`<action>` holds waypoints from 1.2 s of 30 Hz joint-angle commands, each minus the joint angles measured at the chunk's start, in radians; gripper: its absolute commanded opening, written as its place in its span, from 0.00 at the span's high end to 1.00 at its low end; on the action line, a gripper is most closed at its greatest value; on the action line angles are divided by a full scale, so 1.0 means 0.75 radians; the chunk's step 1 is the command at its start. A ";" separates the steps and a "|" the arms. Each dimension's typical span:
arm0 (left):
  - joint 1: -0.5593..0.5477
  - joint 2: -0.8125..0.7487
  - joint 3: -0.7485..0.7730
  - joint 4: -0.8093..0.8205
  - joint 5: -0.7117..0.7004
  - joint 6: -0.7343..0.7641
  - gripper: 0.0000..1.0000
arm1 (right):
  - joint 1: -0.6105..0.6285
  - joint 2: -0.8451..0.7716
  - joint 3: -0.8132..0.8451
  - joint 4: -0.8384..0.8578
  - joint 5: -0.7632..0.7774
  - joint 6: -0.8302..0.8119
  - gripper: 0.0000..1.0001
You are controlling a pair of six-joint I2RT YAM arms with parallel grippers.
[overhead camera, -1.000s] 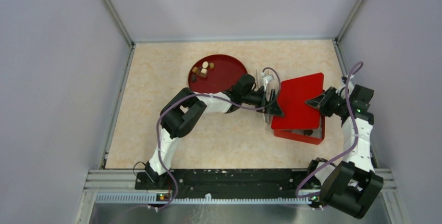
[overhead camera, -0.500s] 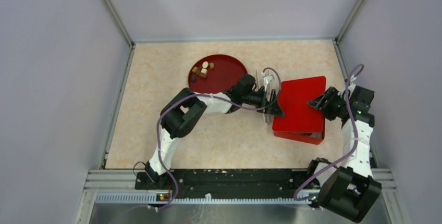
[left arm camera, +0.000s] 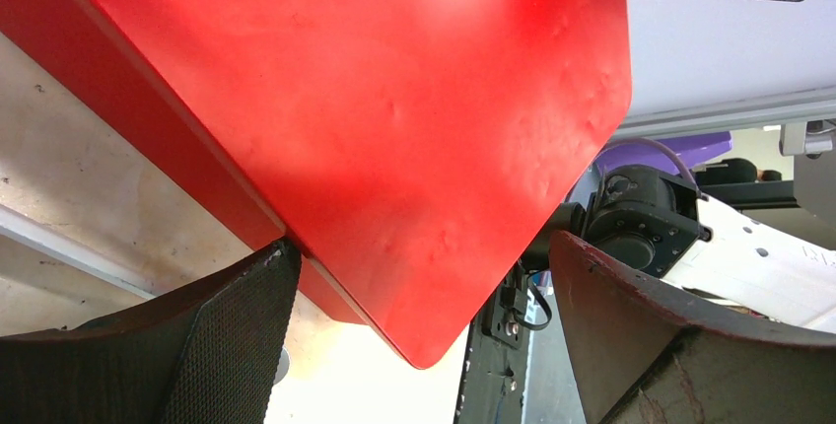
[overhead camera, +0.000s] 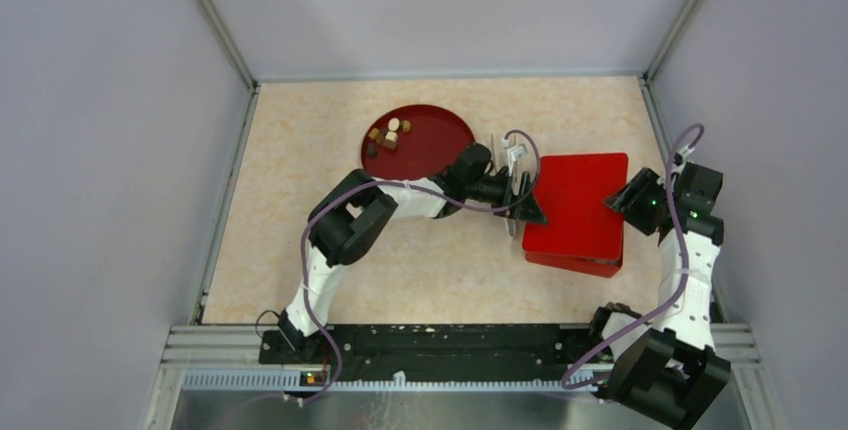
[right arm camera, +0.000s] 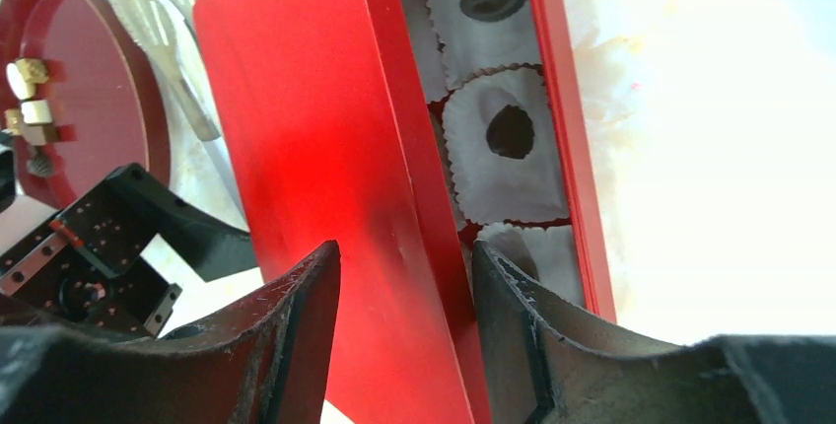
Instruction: Pack the chocolate
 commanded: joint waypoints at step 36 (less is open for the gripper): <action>-0.034 -0.139 0.185 -0.439 -0.267 0.276 0.02 | -0.014 -0.028 0.072 0.027 0.210 0.041 0.47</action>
